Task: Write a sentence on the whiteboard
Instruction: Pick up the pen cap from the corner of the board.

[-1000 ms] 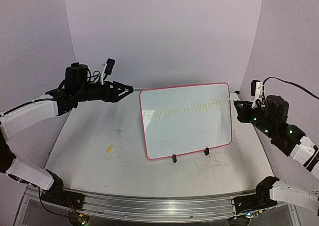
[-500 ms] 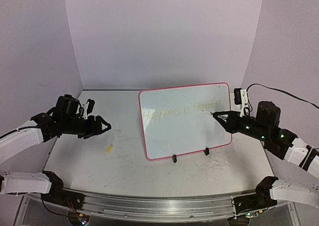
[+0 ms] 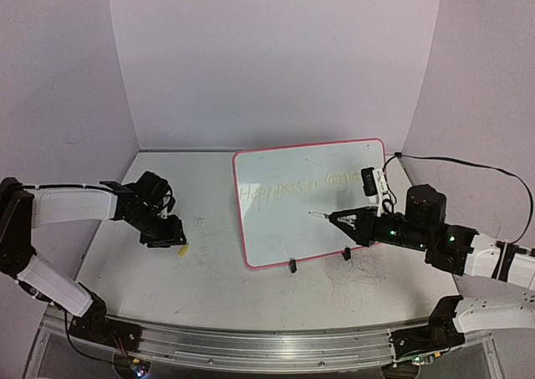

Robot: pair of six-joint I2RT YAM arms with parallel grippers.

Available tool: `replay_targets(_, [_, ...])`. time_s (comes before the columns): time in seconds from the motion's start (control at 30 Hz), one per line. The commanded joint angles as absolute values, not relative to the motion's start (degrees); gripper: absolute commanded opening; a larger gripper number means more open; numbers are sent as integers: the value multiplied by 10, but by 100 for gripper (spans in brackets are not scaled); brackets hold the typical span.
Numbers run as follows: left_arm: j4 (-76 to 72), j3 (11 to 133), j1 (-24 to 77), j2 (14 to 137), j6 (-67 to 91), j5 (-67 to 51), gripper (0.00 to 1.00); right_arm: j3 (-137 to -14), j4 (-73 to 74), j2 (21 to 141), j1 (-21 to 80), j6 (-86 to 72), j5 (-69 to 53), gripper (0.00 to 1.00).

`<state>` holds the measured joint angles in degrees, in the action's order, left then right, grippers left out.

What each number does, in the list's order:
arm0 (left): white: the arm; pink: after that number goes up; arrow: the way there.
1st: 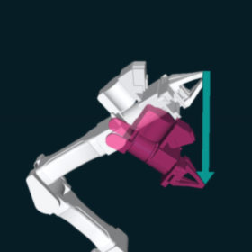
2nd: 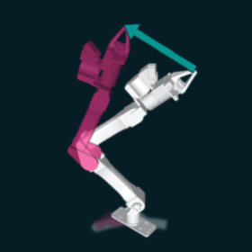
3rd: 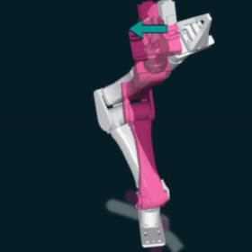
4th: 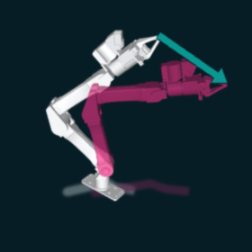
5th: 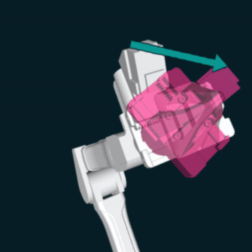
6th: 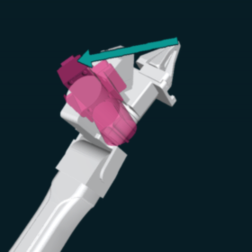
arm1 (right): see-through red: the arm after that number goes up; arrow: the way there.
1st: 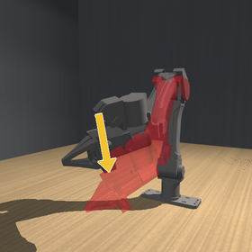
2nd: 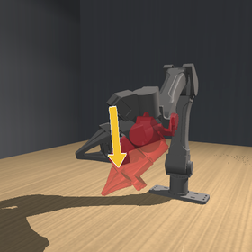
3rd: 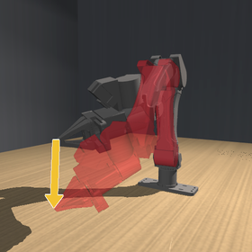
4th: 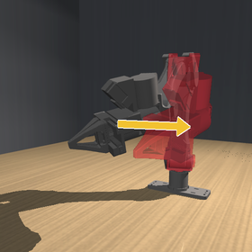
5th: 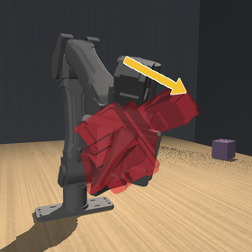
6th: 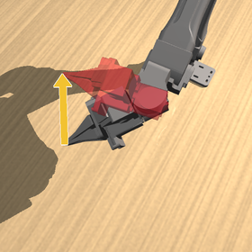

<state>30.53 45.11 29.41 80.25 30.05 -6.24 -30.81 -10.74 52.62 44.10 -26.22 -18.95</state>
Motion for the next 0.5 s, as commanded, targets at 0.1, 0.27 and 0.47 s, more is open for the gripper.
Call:
replay_targets(0.1, [303, 507, 313, 884, 263, -34, 45, -304, -145, 517, 444, -256, -179, 0])
replay_targets(0.27, [305, 515, 325, 921, 254, -18, 41, -301, -144, 511, 444, -258, -178, 0])
replay_targets(0.47, [307, 508, 338, 942, 252, 11, 39, -298, -143, 503, 444, -259, -176, 0])
